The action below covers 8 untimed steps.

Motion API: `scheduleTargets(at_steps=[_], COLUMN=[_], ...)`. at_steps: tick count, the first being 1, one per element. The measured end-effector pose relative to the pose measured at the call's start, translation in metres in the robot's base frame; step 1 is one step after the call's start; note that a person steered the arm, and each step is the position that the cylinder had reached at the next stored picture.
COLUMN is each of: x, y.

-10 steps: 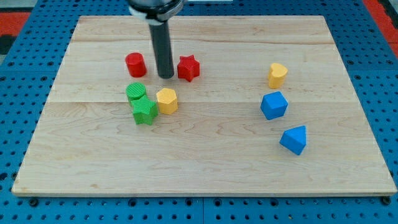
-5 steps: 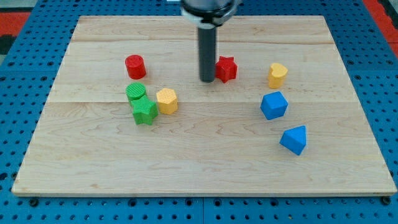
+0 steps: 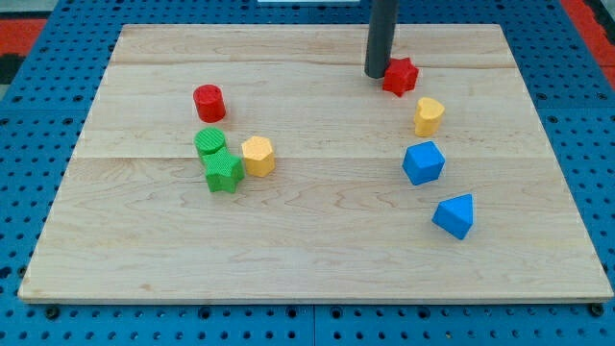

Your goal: Place the red star on the top of the yellow heart

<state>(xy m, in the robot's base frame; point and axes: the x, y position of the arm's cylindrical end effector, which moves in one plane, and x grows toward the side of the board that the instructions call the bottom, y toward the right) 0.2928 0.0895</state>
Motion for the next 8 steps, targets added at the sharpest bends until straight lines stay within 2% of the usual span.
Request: scheduleTargets(at_steps=[1, 2, 3, 4, 5, 6, 7, 8], x=[-0.003, 0.004, 0.003, -0.003, 0.036, 0.077, 0.098, 0.085], y=[-0.018, 0.034, 0.027, -0.062, -0.054, -0.081, -0.155, -0.289])
